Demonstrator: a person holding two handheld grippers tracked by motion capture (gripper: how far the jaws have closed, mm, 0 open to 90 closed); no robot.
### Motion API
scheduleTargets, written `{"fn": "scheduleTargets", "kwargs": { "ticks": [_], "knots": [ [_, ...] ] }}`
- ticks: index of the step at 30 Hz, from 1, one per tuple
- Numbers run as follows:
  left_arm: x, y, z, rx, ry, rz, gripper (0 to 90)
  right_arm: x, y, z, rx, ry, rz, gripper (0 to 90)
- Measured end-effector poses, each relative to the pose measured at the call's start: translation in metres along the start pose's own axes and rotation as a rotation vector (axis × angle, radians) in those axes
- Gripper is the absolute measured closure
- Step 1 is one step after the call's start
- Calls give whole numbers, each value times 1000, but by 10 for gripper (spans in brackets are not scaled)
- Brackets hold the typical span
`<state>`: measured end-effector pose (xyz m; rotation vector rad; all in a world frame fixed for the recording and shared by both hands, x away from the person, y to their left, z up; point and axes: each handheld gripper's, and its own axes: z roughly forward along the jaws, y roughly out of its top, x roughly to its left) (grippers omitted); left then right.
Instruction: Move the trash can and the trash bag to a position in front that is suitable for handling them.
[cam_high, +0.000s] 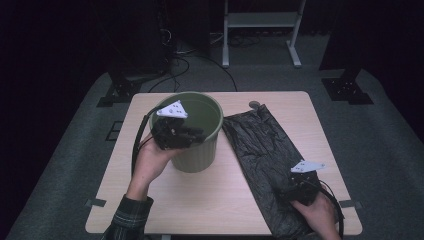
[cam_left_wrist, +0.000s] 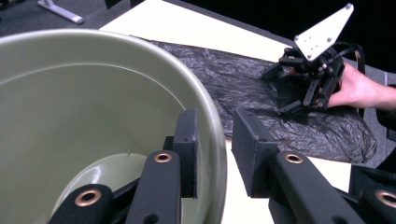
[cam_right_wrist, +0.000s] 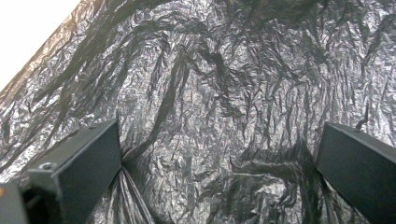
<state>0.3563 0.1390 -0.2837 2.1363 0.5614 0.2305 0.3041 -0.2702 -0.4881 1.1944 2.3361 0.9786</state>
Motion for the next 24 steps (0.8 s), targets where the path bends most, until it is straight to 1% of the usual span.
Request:
{"fn": "scheduleTargets", "kwargs": {
  "ticks": [3,4,5,8,9,11,13,15,17,21,24],
  "knots": [
    [7,2,-7,-8,19,-12,676,0,0,0,0,0,0,0],
    [7,2,-7,-8,19,-12,668,0,0,0,0,0,0,0],
    [12,3,-11,-10,35,-22,652,0,0,0,0,0,-1,0],
    [22,5,-17,-11,63,-39,627,0,0,0,0,0,0,0],
    [25,5,-19,-10,78,-45,610,0,0,0,0,0,-1,0],
    [32,6,-22,3,101,-49,604,0,0,0,0,0,-1,0],
    [38,5,-25,3,118,-58,583,0,0,0,0,0,-1,0],
    [47,3,-29,3,146,-71,558,0,0,0,1,1,0,0],
    [50,3,-30,1,152,-79,541,0,0,0,0,0,0,0],
    [60,-1,-36,6,196,-83,518,0,0,0,0,0,0,0],
    [70,-4,-39,9,230,-83,481,0,0,0,0,0,0,0]
  ]
}}
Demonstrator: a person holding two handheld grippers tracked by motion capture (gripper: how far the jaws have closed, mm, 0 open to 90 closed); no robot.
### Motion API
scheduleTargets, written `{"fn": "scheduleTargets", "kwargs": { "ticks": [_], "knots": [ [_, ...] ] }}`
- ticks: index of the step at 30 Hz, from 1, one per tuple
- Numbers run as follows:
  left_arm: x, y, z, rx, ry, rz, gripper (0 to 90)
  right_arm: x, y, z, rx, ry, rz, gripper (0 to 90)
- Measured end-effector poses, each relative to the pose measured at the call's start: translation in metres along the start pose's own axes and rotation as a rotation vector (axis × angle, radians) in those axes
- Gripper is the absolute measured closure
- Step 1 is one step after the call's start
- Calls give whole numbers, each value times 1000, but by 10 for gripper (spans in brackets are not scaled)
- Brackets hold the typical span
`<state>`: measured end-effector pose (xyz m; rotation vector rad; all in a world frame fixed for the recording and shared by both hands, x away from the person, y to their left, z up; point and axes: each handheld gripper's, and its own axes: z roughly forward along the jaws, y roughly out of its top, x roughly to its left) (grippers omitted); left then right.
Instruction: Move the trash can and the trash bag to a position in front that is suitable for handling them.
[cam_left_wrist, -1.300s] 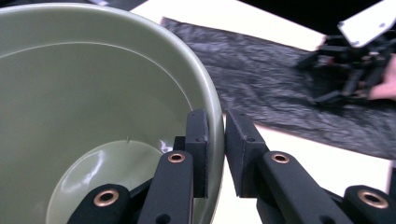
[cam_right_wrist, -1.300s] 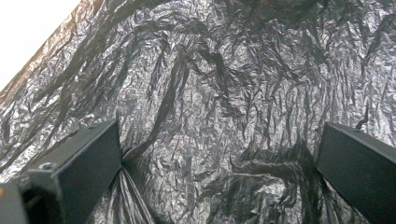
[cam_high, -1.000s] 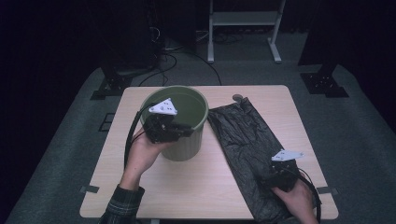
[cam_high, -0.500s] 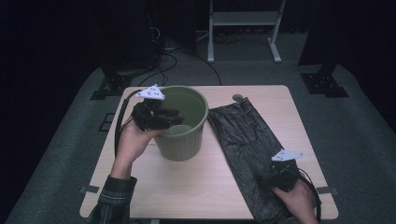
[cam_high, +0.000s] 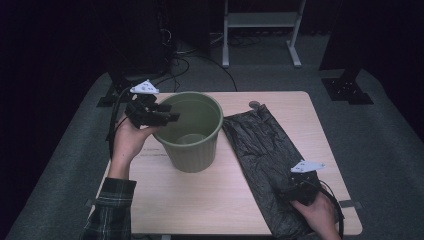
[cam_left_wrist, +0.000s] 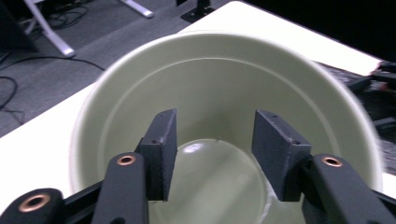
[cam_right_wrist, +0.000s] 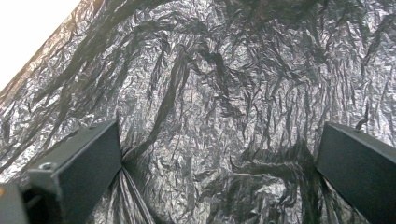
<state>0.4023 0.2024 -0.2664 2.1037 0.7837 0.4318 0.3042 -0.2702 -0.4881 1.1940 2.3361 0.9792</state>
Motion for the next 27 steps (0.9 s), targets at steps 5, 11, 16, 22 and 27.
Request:
{"fn": "scheduleTargets", "kwargs": {
  "ticks": [5,11,16,22,27],
  "knots": [
    [15,-2,3,35,64,-3,475,0,0,0,0,0,0,0],
    [31,-6,5,52,107,-22,468,0,0,0,0,0,0,0],
    [42,-10,9,79,139,-34,468,0,0,0,0,0,0,0],
    [53,-17,14,92,108,-75,523,0,0,0,0,0,0,0],
    [55,-22,17,109,106,-92,574,0,0,0,0,0,0,0]
  ]
}}
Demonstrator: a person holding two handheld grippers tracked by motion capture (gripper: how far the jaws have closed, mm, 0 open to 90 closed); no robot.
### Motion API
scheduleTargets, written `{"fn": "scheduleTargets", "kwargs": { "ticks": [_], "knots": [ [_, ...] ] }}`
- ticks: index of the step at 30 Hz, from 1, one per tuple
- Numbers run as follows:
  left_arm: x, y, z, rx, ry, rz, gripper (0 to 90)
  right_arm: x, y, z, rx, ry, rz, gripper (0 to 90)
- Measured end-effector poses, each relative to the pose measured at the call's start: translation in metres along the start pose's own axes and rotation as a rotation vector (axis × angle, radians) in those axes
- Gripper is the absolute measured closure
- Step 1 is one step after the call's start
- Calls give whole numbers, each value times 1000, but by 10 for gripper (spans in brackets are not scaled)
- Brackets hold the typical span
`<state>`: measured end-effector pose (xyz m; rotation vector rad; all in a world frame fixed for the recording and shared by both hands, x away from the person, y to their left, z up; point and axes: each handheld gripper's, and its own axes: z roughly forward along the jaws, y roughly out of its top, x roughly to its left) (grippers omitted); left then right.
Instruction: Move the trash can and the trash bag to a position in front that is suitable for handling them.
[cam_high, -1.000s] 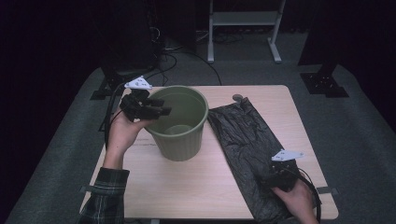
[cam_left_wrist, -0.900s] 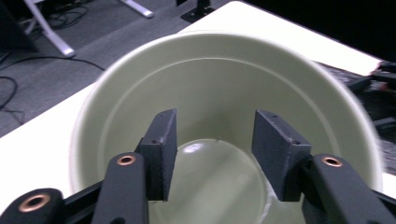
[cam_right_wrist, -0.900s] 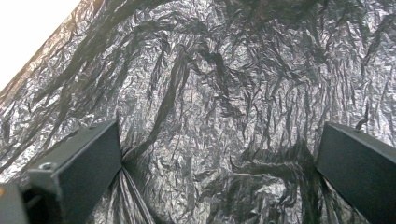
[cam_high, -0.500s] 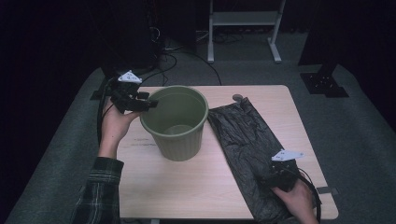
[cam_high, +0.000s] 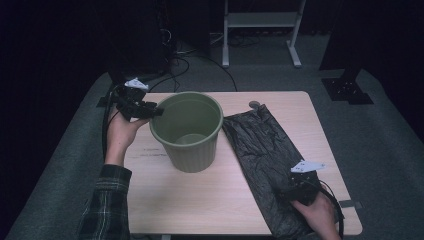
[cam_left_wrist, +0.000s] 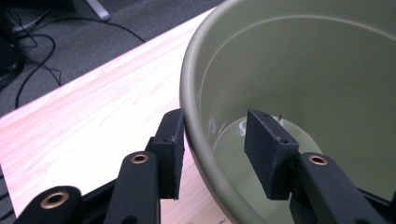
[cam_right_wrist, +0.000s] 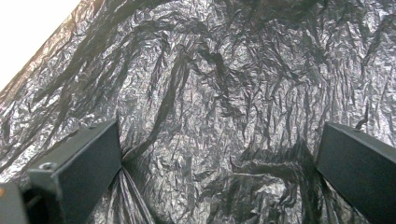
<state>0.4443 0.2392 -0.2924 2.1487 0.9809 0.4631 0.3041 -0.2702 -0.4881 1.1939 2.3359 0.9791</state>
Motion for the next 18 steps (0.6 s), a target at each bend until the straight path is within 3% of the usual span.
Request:
{"fn": "scheduleTargets", "kwargs": {
  "ticks": [3,10,18],
  "knots": [
    [1,-4,5,27,-1,-2,596,0,0,0,0,0,0,0],
    [-1,-5,6,8,-41,-27,649,0,0,0,0,0,0,0],
    [-25,5,12,29,-129,32,785,0,0,0,0,0,0,0]
  ]
}}
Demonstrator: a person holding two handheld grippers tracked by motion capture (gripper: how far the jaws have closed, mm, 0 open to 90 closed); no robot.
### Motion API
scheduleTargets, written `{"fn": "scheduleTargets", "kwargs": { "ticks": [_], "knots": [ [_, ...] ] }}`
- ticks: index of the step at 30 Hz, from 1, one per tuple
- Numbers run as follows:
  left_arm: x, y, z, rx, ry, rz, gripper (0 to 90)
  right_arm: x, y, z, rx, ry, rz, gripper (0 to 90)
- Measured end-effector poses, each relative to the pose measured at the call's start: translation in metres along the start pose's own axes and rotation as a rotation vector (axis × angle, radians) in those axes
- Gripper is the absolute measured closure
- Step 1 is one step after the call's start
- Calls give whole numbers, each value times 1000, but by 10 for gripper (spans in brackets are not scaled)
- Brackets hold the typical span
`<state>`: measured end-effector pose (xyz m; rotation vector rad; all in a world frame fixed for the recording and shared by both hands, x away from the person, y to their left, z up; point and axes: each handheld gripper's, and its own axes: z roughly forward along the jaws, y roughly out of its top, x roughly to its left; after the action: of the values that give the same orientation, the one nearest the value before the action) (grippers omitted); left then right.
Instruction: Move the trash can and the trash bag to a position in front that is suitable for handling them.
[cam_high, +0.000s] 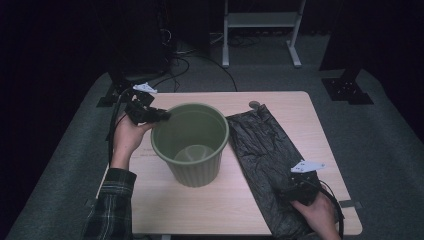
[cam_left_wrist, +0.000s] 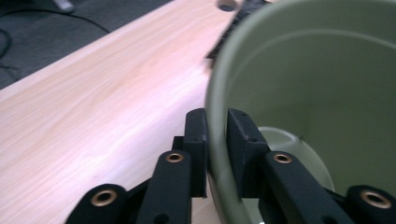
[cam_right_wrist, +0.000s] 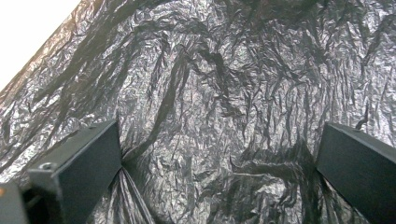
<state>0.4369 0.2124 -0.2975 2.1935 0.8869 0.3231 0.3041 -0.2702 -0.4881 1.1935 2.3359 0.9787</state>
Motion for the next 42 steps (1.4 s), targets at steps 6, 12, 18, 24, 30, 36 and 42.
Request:
{"fn": "scheduleTargets", "kwargs": {
  "ticks": [6,12,18,24,30,36,42],
  "knots": [
    [-23,5,4,-12,-41,46,793,0,0,0,0,0,0,0],
    [-46,10,15,-32,-87,69,792,0,0,0,1,0,0,0],
    [-61,14,27,-45,-113,89,792,0,0,0,2,0,0,0],
    [-61,15,25,-87,-88,67,646,0,0,0,0,1,-1,0],
    [-60,12,9,-148,-72,46,375,0,0,0,1,1,-1,0],
    [-65,6,-12,-184,-60,32,153,0,0,0,1,1,-1,0],
    [-71,-5,-33,-204,-53,40,2,0,0,0,0,-3,2,0]
  ]
}}
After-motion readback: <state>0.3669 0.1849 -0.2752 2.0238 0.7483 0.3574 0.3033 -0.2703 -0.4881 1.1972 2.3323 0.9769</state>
